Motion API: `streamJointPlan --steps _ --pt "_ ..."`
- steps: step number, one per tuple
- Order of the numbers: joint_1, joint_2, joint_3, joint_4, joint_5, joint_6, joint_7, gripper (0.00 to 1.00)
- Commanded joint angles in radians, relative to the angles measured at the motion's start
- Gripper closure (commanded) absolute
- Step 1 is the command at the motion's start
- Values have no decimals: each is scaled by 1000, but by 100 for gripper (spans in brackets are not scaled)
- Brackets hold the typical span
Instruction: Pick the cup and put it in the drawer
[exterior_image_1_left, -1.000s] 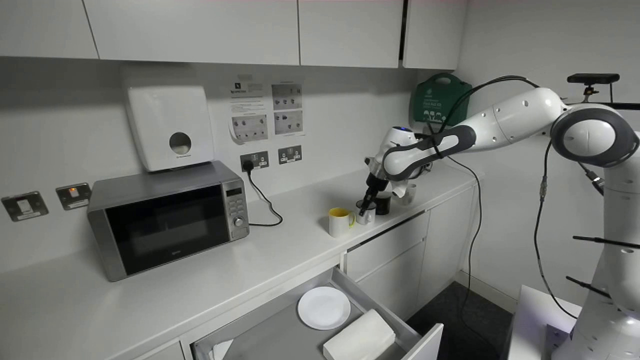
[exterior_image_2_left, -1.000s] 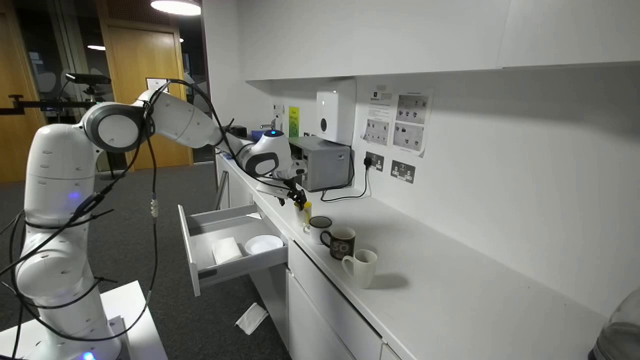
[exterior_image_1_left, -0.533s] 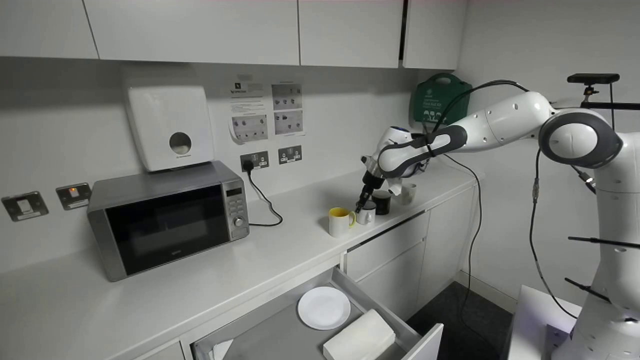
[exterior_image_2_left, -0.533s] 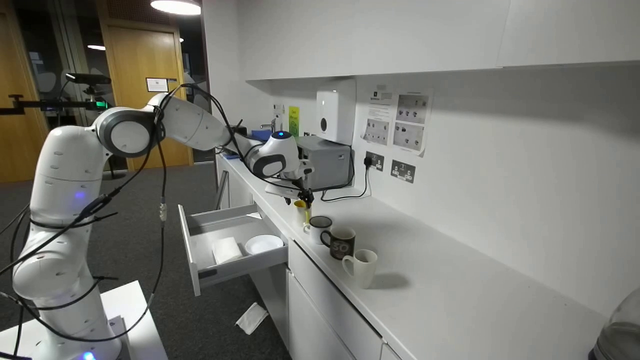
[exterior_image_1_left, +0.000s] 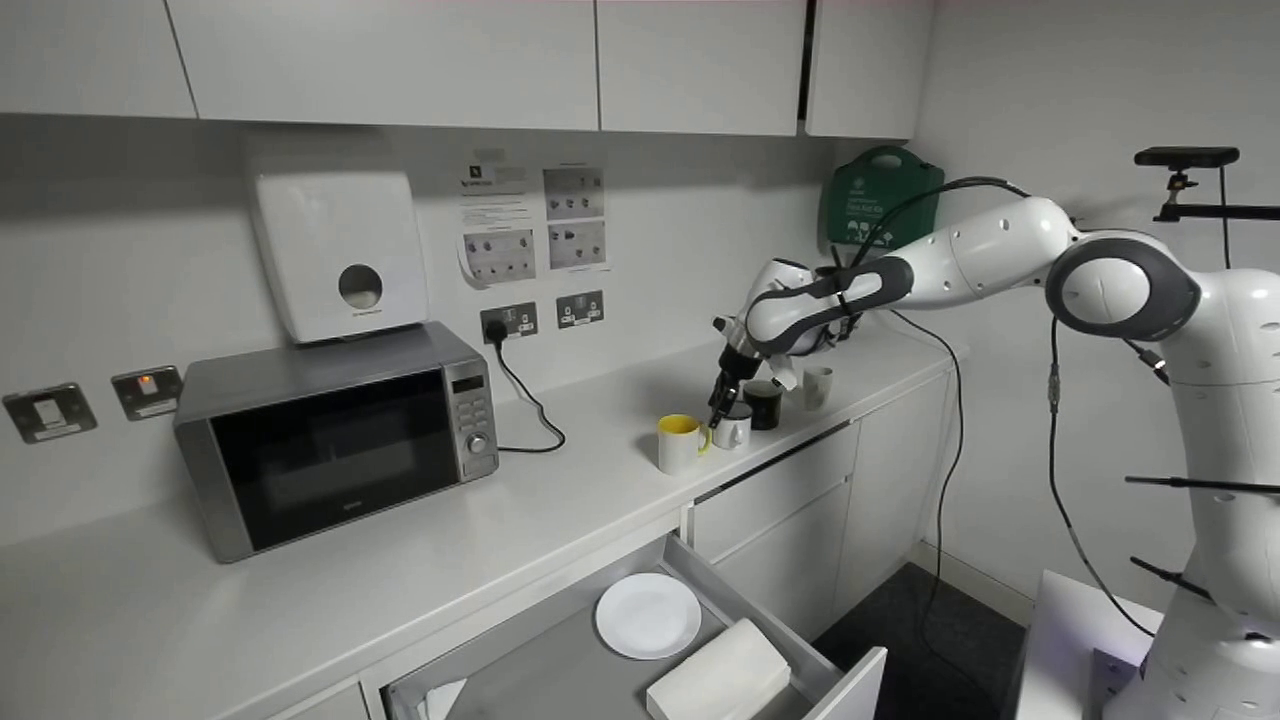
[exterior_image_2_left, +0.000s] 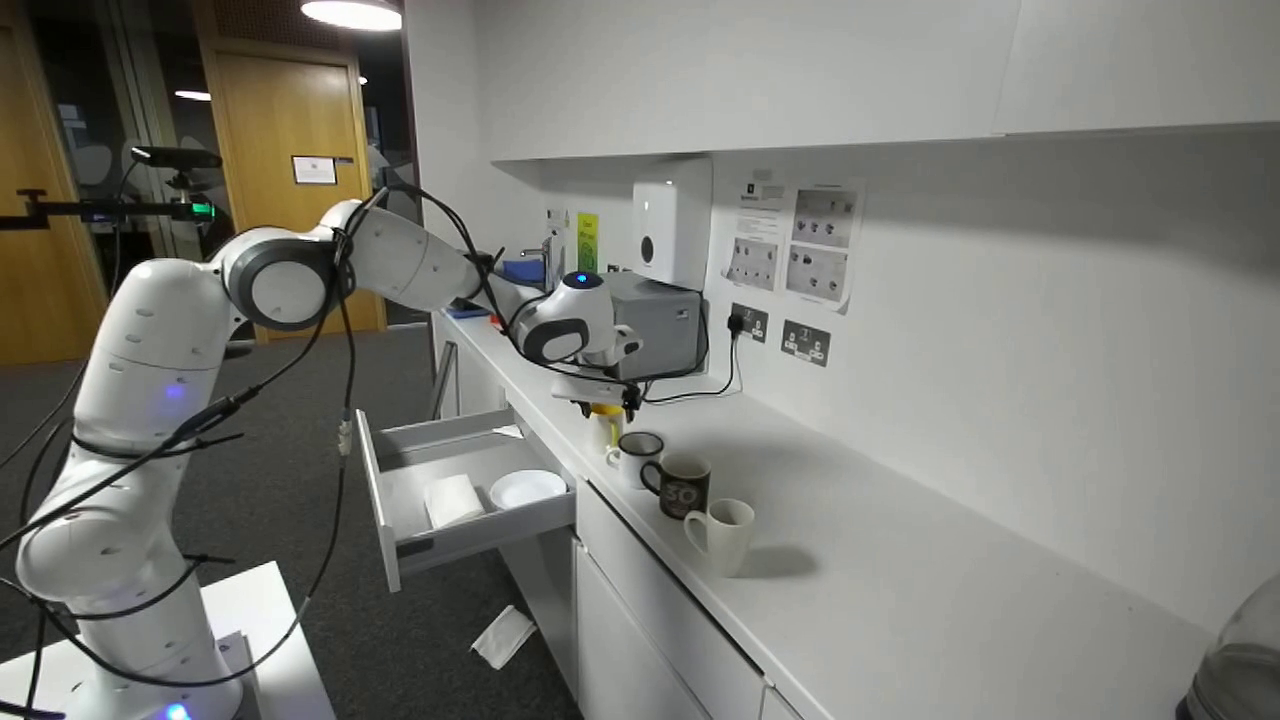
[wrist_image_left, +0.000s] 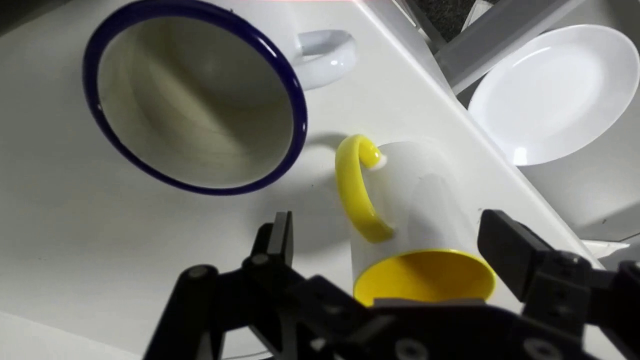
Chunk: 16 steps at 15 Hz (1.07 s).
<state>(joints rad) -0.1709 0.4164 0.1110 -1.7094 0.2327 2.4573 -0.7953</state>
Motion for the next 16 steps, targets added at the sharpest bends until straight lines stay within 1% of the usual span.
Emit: streamJointPlan --steps 1,6,10,16 --pt "-42 49 31 82 19 -64 -146 0" --pt "-55 91 39 138 33 -111 -244 0" --pt "-73 120 62 176 71 -134 -312 0" --pt "-85 156 76 223 117 -193 -371 0"
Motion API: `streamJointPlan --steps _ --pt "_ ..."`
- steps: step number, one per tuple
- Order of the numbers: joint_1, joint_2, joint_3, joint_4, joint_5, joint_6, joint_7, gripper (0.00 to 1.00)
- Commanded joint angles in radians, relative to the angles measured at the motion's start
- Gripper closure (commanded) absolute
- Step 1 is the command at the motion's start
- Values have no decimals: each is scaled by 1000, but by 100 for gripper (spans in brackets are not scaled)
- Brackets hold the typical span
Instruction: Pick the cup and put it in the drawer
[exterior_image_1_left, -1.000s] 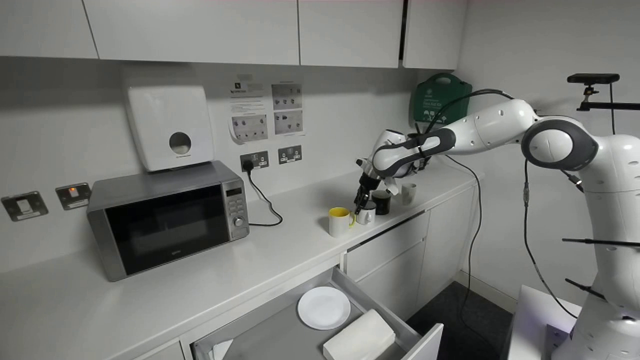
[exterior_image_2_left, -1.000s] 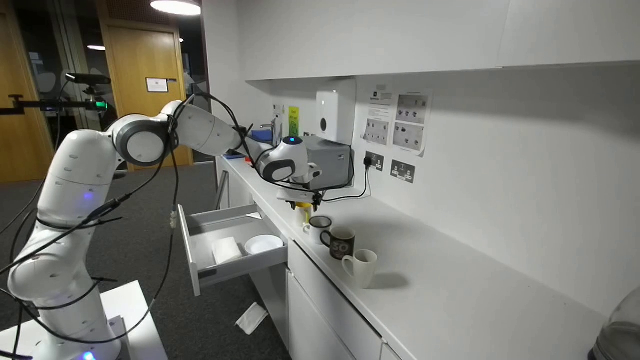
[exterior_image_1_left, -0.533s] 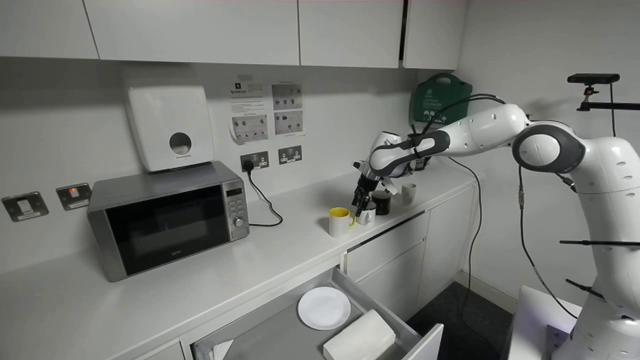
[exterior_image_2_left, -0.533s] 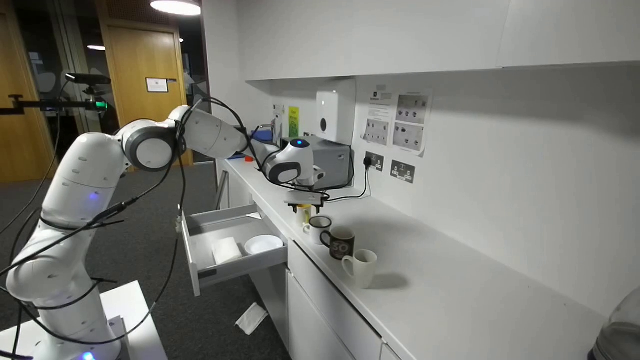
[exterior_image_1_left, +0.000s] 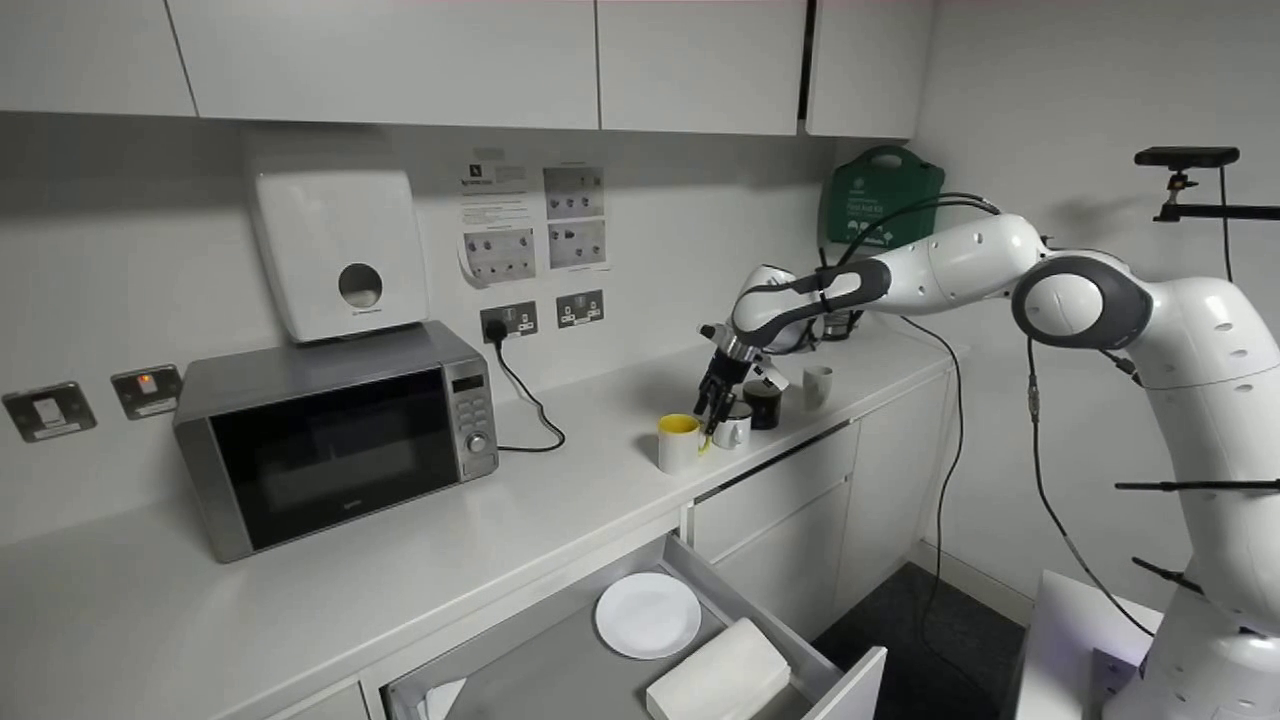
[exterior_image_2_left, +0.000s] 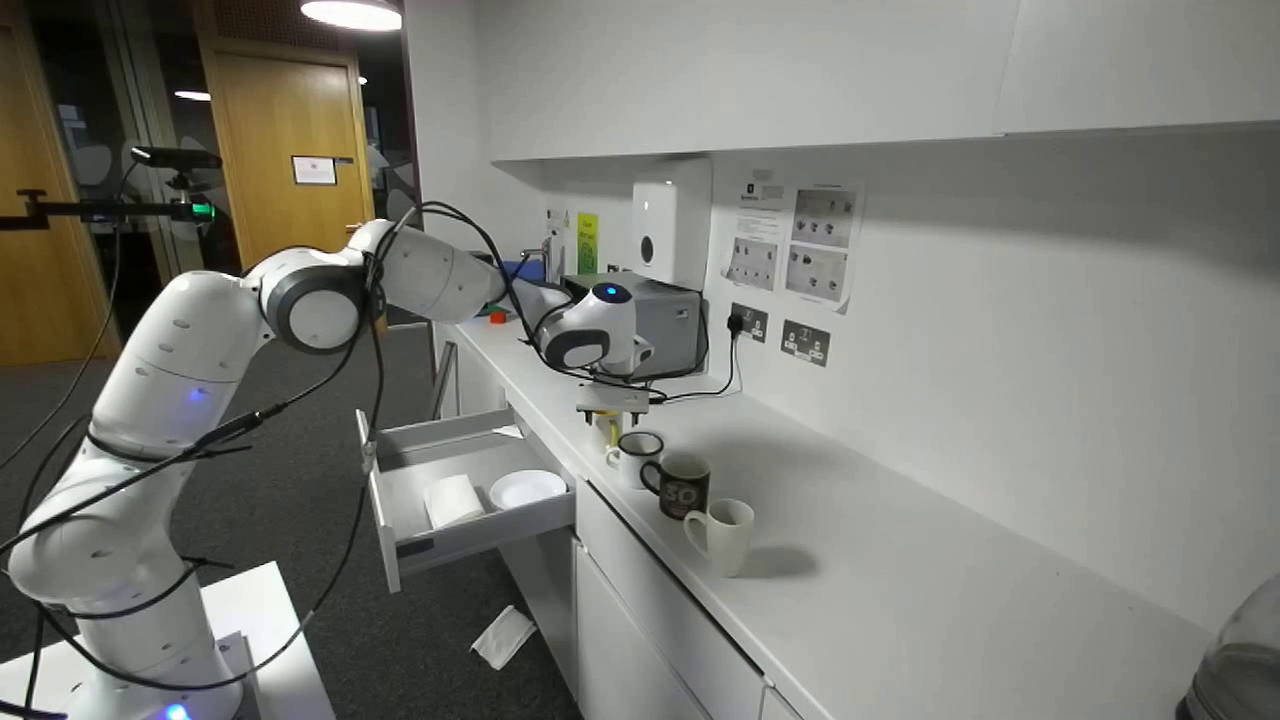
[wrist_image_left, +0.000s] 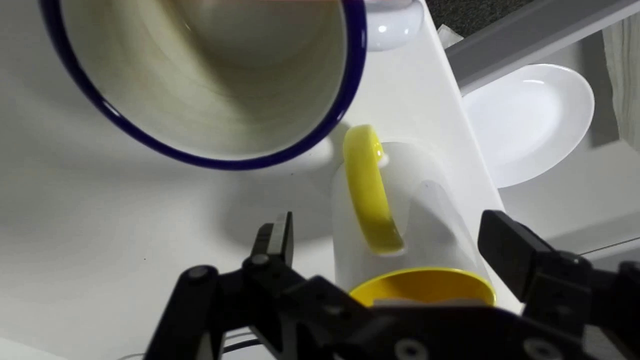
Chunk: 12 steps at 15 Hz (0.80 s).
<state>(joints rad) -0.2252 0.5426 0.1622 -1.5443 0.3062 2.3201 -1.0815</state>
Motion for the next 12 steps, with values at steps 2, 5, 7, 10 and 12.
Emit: streamJointPlan --steps 2,5,7,10,12 --pt "-33 38 25 68 55 -73 -97 0" --pt "-33 54 21 91 66 -110 -107 0" --pt "-32 62 17 106 69 -141 -97 0" --pt "-31 74 10 133 74 -191 -78 0" --pt "-31 80 8 147 80 -217 -74 0"
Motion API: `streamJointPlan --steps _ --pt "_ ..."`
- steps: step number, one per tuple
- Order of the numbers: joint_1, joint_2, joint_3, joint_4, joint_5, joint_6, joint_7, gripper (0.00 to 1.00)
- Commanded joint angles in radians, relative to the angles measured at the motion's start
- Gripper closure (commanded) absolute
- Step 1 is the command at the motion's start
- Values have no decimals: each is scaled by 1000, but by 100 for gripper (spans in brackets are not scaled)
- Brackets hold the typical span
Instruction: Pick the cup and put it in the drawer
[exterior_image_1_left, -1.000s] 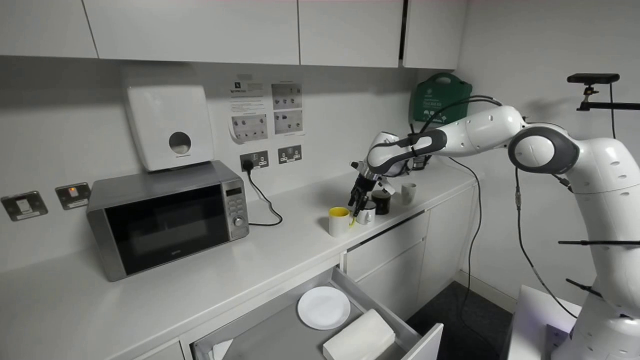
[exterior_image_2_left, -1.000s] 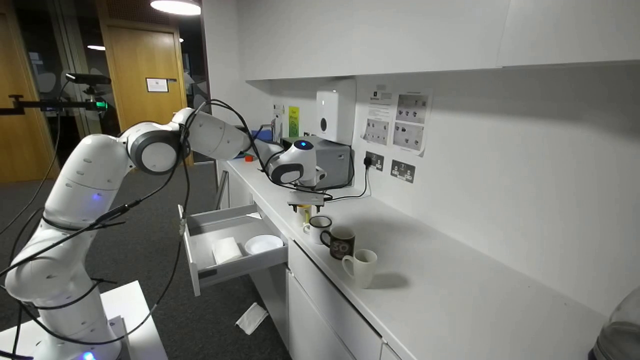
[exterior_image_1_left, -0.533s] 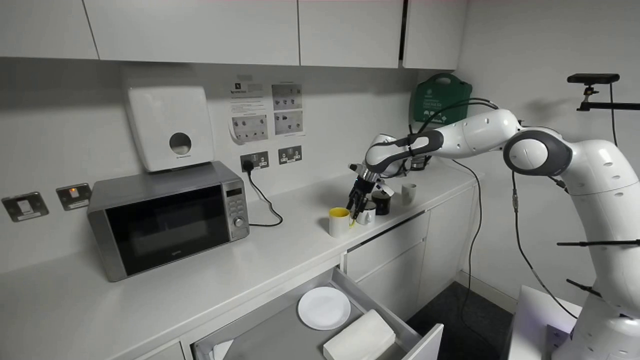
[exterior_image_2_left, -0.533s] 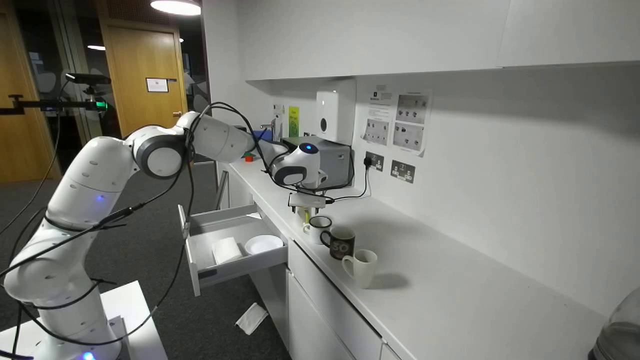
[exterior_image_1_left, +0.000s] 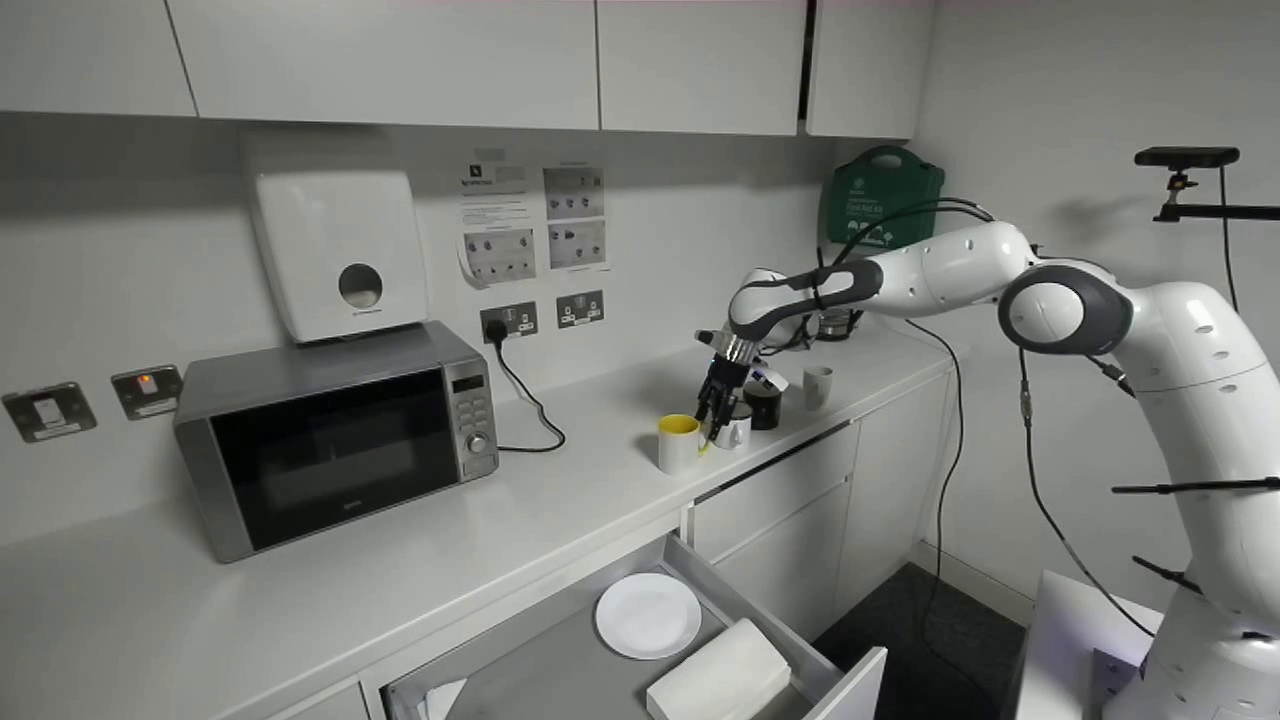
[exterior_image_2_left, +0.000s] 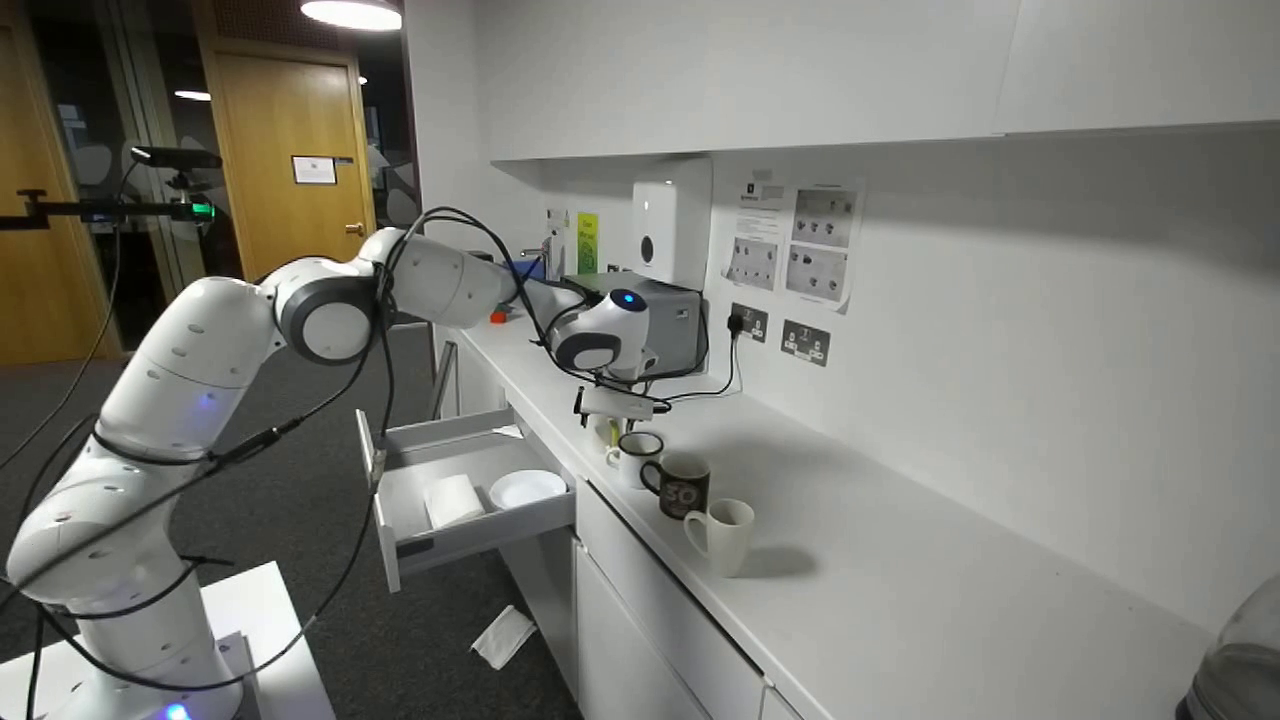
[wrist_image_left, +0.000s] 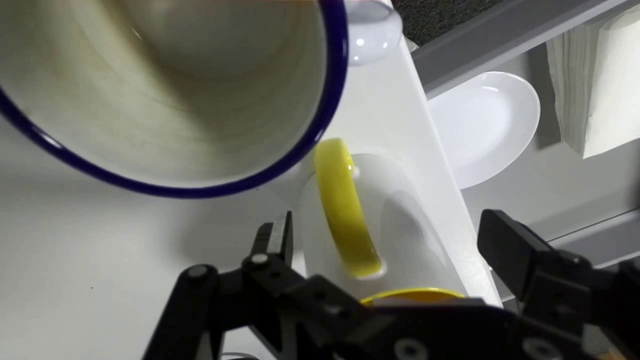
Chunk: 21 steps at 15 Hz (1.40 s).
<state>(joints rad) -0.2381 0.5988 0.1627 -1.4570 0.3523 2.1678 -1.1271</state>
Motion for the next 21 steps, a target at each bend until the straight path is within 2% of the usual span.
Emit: streamJointPlan --steps 1,9,21 --pt "-18 27 6 67 37 -78 -26 0" --pt "-10 46 -11 124 67 -199 45 0" --pt "0 40 -19 154 85 -278 226 0"
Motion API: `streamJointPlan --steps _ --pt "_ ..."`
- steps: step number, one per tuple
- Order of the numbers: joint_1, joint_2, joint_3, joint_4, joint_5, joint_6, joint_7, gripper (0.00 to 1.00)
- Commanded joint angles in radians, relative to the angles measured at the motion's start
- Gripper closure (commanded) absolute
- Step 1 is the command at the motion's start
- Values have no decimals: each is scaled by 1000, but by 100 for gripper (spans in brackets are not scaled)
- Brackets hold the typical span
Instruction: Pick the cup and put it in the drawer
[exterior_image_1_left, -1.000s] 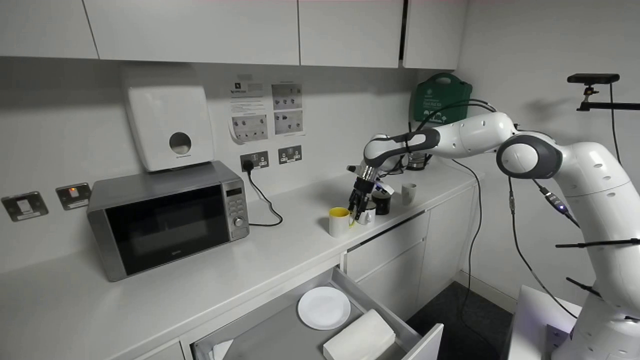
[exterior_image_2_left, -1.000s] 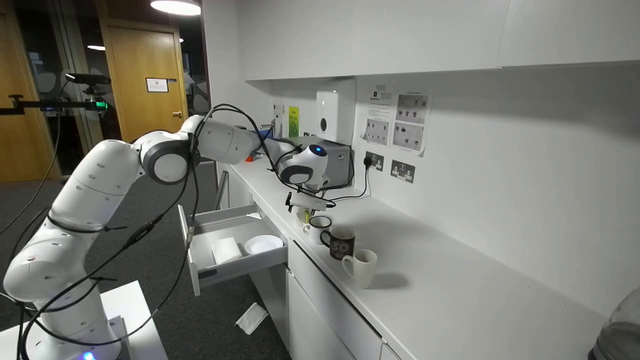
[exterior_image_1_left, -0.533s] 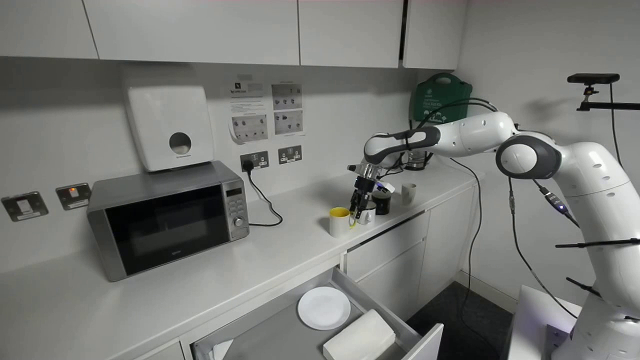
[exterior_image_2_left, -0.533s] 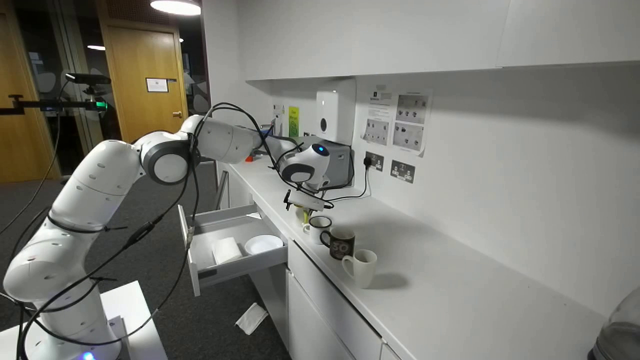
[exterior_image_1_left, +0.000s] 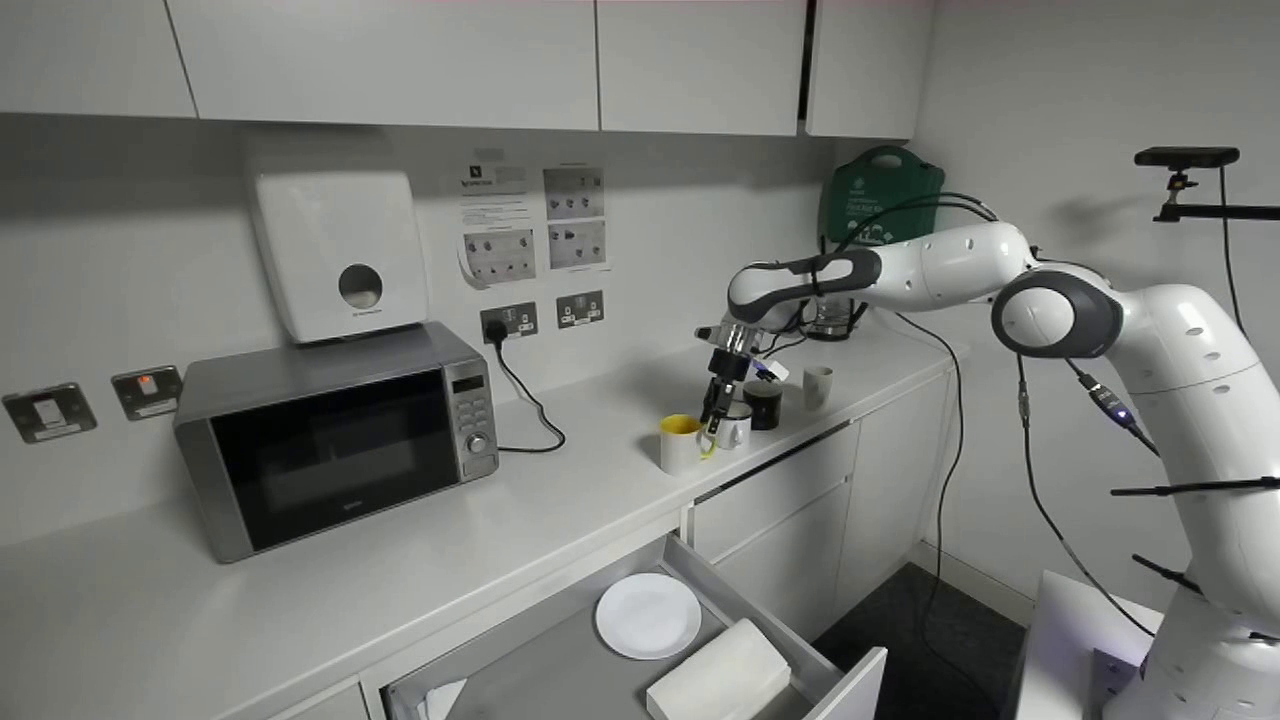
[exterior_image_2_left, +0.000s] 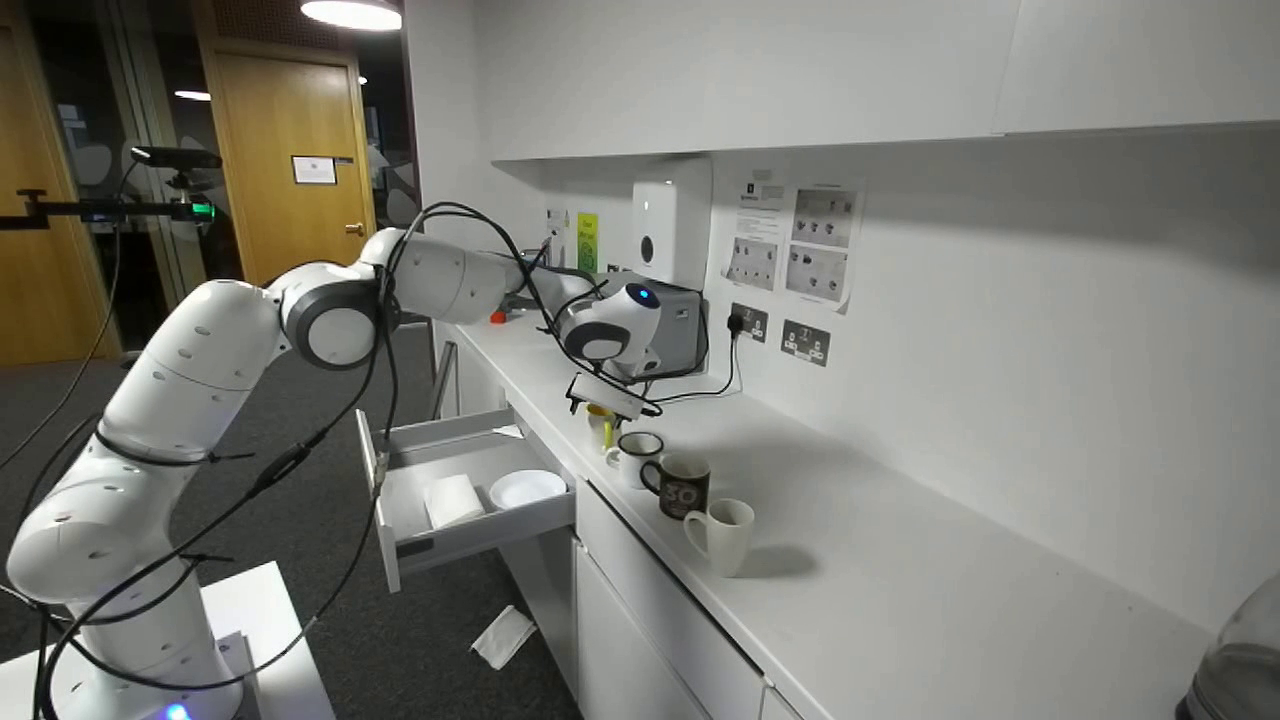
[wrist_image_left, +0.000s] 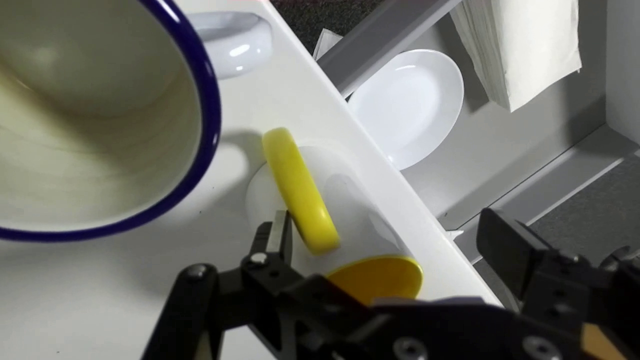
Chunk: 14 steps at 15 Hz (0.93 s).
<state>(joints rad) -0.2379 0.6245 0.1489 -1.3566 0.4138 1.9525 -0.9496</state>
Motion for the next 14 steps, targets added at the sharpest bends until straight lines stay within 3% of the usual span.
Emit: streamJointPlan --steps 1,8,14 --pt "1 14 -5 57 25 -70 65 0" --pt "1 15 -4 81 31 -117 140 0" --pt "20 -1 -15 51 -29 -10 69 0"
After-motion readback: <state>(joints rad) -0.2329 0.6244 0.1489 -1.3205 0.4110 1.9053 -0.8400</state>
